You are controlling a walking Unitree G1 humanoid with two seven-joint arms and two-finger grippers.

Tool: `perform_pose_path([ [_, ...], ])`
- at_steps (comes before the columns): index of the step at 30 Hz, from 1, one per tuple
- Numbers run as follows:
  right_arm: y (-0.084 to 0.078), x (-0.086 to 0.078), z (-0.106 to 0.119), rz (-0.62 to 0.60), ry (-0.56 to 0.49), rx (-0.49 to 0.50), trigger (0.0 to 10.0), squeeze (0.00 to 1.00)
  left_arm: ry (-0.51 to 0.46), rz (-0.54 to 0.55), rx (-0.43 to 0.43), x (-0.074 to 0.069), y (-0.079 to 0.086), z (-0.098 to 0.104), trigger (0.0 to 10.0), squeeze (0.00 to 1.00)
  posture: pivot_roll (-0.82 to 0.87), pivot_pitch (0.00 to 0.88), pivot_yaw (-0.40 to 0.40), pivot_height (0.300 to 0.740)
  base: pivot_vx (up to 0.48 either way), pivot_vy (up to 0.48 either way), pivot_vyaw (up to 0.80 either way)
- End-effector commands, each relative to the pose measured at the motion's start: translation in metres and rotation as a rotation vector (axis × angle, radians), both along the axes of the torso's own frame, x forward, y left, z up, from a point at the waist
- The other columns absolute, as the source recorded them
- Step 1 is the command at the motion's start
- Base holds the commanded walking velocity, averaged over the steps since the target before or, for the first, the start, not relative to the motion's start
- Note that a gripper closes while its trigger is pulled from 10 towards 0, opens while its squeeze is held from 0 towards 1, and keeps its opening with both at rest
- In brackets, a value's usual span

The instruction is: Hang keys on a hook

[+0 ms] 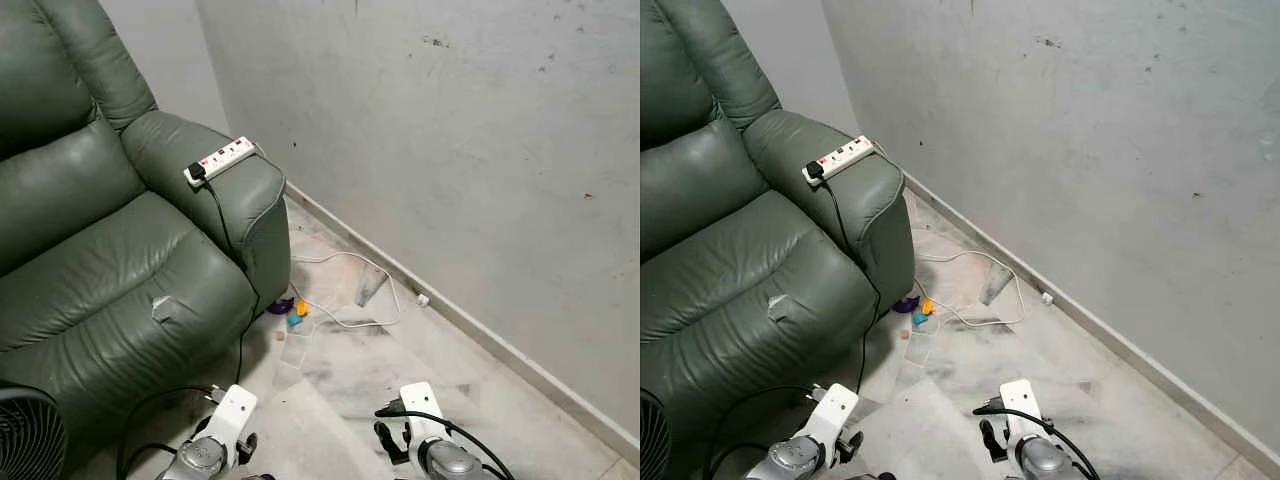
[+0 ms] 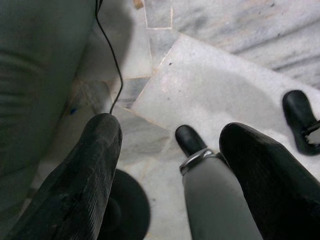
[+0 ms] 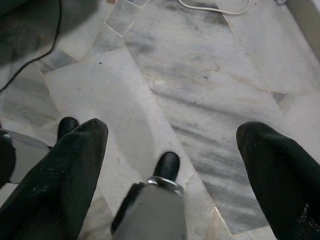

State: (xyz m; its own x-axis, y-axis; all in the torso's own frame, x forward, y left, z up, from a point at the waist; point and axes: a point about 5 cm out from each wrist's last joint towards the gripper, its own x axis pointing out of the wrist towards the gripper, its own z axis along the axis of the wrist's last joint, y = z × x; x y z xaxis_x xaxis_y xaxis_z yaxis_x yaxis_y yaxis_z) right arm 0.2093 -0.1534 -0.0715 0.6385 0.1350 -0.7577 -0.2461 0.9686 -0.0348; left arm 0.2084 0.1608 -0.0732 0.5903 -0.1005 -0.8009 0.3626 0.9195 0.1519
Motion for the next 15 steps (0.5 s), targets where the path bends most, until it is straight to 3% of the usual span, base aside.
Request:
perform_pose_path([
  [1, 0.002, -0.007, -0.004, 0.017, 0.032, 0.004, 10.0, 0.00, 0.012, 0.016, 0.003, -0.004, 0.001, -0.002, 10.0, 0.00, -0.12, 0.096, 0.031, 0.740, 0.000, 0.000, 0.00],
  [7, -0.002, -0.012, -0.007, 0.010, 0.057, -0.004, 10.0, 0.00, 0.018, 0.016, -0.007, -0.004, -0.005, -0.003, 10.0, 0.00, -0.14, 0.096, 0.035, 0.740, 0.000, 0.000, 0.00],
  [15, -0.006, -0.018, -0.010, 0.011, 0.089, -0.015, 10.0, 0.00, 0.094, 0.013, -0.014, -0.020, -0.005, -0.012, 10.0, 0.00, -0.15, 0.106, 0.033, 0.740, 0.000, 0.000, 0.00],
])
